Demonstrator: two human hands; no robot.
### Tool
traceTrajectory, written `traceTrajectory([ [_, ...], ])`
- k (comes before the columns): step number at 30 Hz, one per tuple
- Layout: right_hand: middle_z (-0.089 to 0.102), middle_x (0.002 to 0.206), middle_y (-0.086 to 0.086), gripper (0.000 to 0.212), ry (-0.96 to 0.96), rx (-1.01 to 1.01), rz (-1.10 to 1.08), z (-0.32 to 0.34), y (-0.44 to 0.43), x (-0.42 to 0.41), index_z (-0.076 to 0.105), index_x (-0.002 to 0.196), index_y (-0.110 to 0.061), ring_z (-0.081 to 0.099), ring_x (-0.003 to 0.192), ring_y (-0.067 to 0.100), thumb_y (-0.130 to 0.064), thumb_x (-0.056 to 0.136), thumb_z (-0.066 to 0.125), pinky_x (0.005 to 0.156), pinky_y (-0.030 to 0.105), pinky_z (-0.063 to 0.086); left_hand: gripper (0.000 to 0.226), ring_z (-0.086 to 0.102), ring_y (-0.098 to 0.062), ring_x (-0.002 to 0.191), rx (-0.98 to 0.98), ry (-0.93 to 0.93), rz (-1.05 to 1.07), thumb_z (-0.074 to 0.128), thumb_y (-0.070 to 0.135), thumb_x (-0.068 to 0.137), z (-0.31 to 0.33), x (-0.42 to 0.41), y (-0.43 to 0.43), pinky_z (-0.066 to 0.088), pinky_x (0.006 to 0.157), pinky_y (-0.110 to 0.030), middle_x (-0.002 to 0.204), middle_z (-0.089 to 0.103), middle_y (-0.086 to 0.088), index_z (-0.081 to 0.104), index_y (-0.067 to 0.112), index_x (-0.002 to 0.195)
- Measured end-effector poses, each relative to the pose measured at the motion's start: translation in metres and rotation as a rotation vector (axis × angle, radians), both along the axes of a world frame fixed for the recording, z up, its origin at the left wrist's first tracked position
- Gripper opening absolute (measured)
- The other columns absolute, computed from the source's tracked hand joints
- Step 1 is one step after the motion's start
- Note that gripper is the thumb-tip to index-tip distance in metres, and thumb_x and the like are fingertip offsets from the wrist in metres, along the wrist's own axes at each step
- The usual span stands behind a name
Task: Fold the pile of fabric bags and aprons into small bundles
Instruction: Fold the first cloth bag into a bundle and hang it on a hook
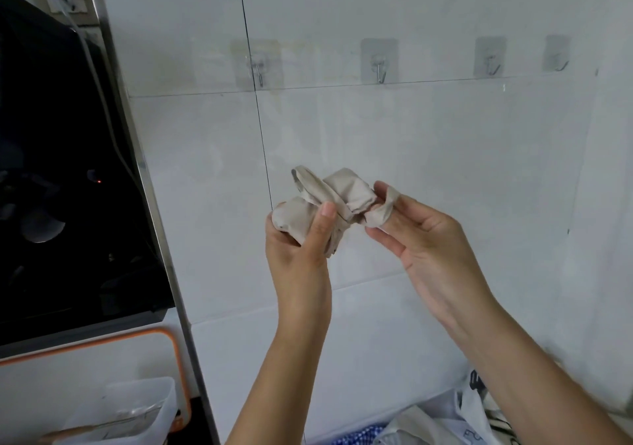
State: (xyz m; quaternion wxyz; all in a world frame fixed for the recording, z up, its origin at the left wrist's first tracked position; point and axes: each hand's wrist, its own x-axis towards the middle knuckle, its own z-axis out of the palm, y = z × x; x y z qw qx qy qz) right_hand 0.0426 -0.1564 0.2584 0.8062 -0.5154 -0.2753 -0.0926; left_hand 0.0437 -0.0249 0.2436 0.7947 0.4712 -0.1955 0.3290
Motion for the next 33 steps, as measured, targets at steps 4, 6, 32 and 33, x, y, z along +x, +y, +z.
traceTrajectory([
  [4, 0.071, 0.112, -0.004, 0.038, -0.095, -0.185, -0.032, 0.004, -0.001, -0.004, 0.066, 0.117, -0.016, 0.063, 0.111, 0.007, -0.014, 0.079, 0.071, 0.097, 0.023, 0.048, 0.04, 0.05, -0.01, 0.07, 0.146, 0.025, 0.075, 0.075, 0.035, 0.069, -0.003, 0.001, 0.009, 0.045, 0.062, -0.021, 0.077, 0.048, 0.006, 0.045, 0.016, 0.088],
  [6, 0.071, 0.11, -0.005, 0.032, -0.155, -0.246, -0.041, 0.001, 0.0, -0.006, 0.067, 0.115, -0.015, 0.063, 0.109, 0.007, -0.01, 0.084, 0.068, 0.094, 0.017, 0.047, 0.044, 0.051, -0.008, 0.072, 0.228, 0.043, 0.099, 0.077, 0.037, 0.067, -0.003, 0.0, 0.013, 0.045, 0.061, -0.019, 0.079, 0.05, 0.007, 0.046, 0.017, 0.093],
  [32, 0.036, 0.074, 0.014, 0.015, 0.065, -0.031, 0.074, -0.037, 0.016, 0.006, 0.042, 0.07, -0.004, 0.04, 0.081, 0.027, -0.007, 0.078, 0.054, 0.077, 0.038, 0.037, 0.047, 0.055, -0.023, 0.083, 0.249, 0.128, -0.045, 0.065, 0.048, 0.076, -0.023, -0.008, -0.007, 0.049, 0.073, -0.036, 0.086, 0.05, -0.009, 0.046, 0.009, 0.094],
  [33, 0.03, 0.074, 0.017, 0.019, 0.067, 0.009, 0.105, -0.037, 0.018, 0.005, 0.037, 0.066, -0.004, 0.033, 0.081, 0.032, -0.004, 0.079, 0.051, 0.076, 0.039, 0.034, 0.046, 0.053, -0.022, 0.08, 0.247, 0.117, -0.03, 0.065, 0.047, 0.077, -0.023, -0.009, -0.01, 0.048, 0.072, -0.036, 0.084, 0.048, -0.008, 0.045, 0.009, 0.092],
])
